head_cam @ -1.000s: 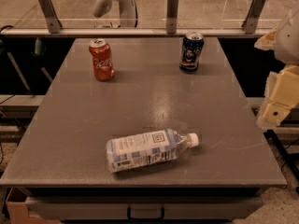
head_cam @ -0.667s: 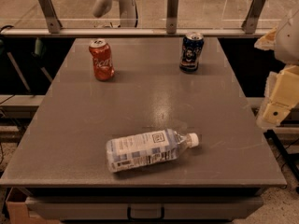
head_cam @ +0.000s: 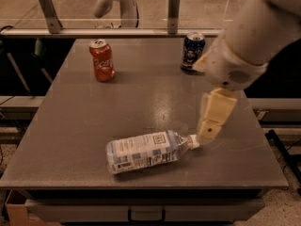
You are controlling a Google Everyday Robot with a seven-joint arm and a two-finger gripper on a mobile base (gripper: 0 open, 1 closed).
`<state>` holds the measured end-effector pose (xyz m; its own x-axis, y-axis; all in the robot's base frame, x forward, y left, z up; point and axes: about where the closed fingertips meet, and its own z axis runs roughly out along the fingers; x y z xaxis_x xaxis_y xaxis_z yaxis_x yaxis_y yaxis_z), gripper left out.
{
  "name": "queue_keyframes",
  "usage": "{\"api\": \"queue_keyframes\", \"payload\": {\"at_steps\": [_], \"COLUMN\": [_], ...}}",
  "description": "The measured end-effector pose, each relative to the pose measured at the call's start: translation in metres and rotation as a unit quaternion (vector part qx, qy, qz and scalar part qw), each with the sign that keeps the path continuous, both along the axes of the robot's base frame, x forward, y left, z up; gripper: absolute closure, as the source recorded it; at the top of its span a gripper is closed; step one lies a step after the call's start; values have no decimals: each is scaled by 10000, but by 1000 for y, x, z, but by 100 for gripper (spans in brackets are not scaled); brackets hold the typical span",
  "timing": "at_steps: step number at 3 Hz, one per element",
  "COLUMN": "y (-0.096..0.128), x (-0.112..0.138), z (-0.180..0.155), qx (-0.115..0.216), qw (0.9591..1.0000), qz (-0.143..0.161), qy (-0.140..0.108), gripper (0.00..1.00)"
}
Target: Move blue plastic bottle near coke can
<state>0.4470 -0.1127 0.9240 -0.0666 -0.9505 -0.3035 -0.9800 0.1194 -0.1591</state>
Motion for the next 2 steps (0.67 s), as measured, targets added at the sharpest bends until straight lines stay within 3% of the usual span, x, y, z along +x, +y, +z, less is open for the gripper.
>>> {"api": "queue_keyframes", "payload": {"at_steps": [1,2], "y": [51,74], "x": [-14,-36], "z": [-27,-46], "qx": [187,268], "qw": [9981,9944], "qz": [540,902], "qy": [251,472], "gripper": [0,0]}}
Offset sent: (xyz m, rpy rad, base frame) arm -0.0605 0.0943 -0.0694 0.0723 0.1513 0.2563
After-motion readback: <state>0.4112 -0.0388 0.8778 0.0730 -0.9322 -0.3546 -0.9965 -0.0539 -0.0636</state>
